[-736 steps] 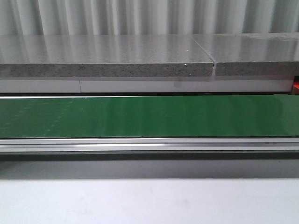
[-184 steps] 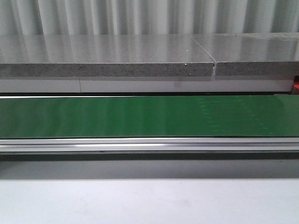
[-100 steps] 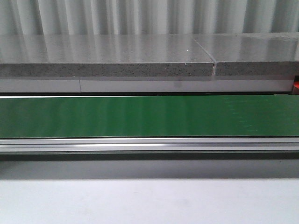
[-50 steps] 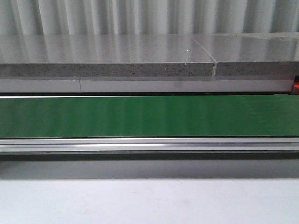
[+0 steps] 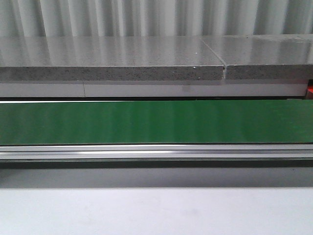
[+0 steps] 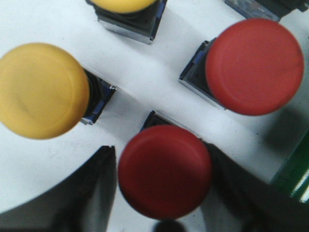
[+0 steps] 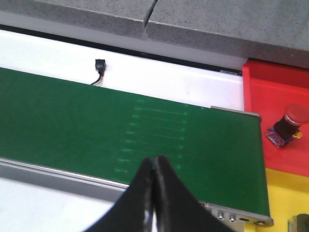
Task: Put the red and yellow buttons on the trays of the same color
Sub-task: 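Close the left gripper on the red push-button and lift it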
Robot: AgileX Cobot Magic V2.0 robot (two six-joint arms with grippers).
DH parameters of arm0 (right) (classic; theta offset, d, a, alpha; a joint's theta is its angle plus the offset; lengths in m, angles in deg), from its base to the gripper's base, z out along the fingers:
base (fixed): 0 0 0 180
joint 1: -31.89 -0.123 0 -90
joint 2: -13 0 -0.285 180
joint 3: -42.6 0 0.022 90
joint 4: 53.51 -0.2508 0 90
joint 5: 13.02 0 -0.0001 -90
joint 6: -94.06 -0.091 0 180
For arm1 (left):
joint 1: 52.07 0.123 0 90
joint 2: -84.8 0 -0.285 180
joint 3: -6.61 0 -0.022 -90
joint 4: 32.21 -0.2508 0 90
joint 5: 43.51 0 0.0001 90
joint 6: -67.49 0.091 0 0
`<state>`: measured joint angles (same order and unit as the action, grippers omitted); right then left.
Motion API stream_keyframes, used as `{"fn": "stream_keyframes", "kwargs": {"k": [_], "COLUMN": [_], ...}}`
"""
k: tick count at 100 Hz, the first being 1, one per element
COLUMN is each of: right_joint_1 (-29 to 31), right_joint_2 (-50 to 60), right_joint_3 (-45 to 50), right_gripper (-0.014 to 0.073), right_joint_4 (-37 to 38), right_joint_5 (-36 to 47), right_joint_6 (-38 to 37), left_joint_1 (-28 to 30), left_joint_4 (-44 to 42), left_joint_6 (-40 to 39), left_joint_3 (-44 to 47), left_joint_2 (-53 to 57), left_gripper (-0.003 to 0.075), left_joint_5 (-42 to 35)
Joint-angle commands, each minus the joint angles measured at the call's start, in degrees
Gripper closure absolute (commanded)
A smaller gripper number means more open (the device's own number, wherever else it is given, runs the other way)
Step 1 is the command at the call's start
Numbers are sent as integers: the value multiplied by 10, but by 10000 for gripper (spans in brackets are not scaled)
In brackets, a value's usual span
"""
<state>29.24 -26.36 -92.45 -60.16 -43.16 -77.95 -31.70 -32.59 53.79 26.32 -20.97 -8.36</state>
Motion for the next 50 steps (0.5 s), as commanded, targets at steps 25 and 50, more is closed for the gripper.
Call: {"fn": "stream_keyframes", "kwargs": {"k": [25, 50], "right_joint_1": [0, 0], "right_joint_2": [1, 1], "right_joint_3": [-15, -15], "right_gripper": [661, 661], "right_joint_4": [-1, -1], "right_joint_5": [39, 39], "right_joint_6": [3, 3], "left_joint_1": [1, 1], "left_joint_4": [4, 4], "left_joint_6": [12, 23], "left_joint_3": [-17, -17], "left_joint_2": [48, 133], "left_gripper": [740, 740], "left_joint_5": [5, 34]}}
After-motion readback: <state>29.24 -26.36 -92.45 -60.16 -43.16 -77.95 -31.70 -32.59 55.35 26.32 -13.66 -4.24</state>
